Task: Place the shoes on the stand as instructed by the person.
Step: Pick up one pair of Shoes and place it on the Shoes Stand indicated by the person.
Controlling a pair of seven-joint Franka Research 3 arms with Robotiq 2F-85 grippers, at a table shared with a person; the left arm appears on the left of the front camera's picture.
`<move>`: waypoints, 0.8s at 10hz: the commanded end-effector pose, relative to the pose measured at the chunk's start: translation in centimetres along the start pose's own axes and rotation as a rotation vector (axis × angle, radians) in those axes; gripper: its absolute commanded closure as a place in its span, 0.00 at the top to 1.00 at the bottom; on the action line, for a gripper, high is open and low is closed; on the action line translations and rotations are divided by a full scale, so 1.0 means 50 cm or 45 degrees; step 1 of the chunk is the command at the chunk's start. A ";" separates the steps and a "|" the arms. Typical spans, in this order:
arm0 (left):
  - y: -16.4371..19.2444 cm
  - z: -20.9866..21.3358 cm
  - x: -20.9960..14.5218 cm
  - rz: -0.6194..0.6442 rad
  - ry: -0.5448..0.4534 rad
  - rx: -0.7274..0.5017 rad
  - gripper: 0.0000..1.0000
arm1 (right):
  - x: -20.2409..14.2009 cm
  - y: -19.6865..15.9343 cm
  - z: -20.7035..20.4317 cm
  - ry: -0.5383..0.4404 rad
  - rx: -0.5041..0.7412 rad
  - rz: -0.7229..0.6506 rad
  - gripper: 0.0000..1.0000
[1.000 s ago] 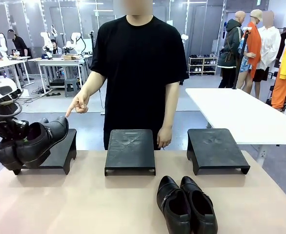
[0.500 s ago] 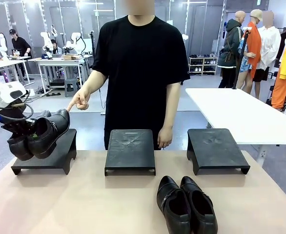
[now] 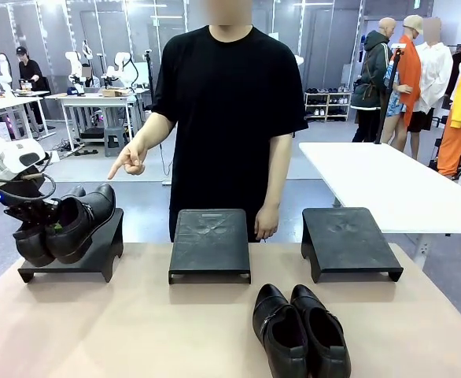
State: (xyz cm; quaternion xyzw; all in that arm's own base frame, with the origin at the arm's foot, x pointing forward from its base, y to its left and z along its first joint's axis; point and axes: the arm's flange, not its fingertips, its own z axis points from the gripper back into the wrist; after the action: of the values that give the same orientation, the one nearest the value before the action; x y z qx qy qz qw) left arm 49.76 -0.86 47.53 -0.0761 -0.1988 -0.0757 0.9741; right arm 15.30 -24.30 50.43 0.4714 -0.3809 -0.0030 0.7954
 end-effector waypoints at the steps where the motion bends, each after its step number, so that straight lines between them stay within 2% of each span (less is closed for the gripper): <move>1: 0.017 -0.007 0.020 -0.001 -0.076 -0.013 0.08 | 0.003 0.001 0.000 -0.009 0.007 0.026 1.00; 4: 0.047 -0.049 0.074 0.041 -0.169 0.046 0.08 | 0.003 0.001 0.000 -0.009 0.007 0.026 1.00; 8: 0.073 -0.107 0.123 -0.016 -0.179 0.042 0.08 | 0.003 0.001 0.000 -0.009 0.007 0.026 1.00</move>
State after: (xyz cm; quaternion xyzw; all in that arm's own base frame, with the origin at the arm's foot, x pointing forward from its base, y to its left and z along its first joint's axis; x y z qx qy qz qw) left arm 56.23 0.52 43.95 -0.0528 -0.2426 -0.0594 0.9669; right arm 15.33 -24.31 50.40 0.4716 -0.3805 -0.0032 0.7955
